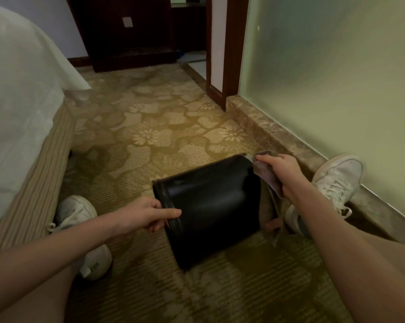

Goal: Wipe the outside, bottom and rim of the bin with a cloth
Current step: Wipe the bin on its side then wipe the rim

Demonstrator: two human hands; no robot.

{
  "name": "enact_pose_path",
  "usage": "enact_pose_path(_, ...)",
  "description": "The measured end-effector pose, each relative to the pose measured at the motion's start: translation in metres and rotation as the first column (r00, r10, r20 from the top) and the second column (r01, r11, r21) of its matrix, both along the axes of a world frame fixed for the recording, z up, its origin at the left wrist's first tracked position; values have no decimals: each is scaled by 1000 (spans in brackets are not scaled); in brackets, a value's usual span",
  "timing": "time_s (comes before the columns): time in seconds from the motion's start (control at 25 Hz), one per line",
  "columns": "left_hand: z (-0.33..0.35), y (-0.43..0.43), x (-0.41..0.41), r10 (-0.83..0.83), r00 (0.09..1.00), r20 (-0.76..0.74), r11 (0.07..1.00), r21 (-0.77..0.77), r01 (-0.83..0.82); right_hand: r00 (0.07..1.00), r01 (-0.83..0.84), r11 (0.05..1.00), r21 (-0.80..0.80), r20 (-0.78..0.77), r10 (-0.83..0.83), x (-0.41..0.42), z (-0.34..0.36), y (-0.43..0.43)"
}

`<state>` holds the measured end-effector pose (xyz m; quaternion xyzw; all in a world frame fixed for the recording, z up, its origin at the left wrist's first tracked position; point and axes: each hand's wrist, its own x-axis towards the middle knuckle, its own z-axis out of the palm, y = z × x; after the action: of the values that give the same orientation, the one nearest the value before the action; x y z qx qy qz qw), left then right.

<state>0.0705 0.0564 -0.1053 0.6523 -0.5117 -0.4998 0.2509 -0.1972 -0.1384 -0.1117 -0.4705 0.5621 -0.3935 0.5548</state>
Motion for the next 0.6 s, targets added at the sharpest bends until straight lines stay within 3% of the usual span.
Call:
enact_pose_path(0.08, -1, -1, 6, 5, 999, 49, 1000, -17, -4, 1000, 11, 998, -65, -17, -12, 7, -10, 8)
enact_pose_path(0.16, -3, 0, 9, -31, 998, 49, 999, 20, 30, 960, 3, 977, -214, -273, -63, 18, -16, 22)
enact_pose_path(0.24, -9, 1, 8, -81, 995, 63, 994, 72, 76, 769, -114, 895, -432, -608, -196, 41, -13, 50)
enact_pose_path(0.28, -13, 2, 5, -93, 993, 78, 993, 85, 86, 725, -195, 841, -504, -652, -223, 58, -13, 68)
enact_pose_path(0.4, -28, 8, -4, -81, 992, 98, 996, 48, 76, 789, -406, 715, -569, -613, -39, 117, -22, 133)
enact_pose_path(0.48, -33, 11, -7, -85, 993, 83, 996, 41, 82, 781, -536, 595, -598, -620, 79, 135, -33, 164)
enact_pose_path(0.56, -32, 12, -7, -121, 988, 95, 992, 54, 116, 802, -503, 569, -651, -596, 27, 118, -36, 145)
enact_pose_path(0.6, -31, 11, -7, -131, 987, 97, 990, 59, 125, 800, -443, 608, -659, -597, -65, 101, -36, 123)
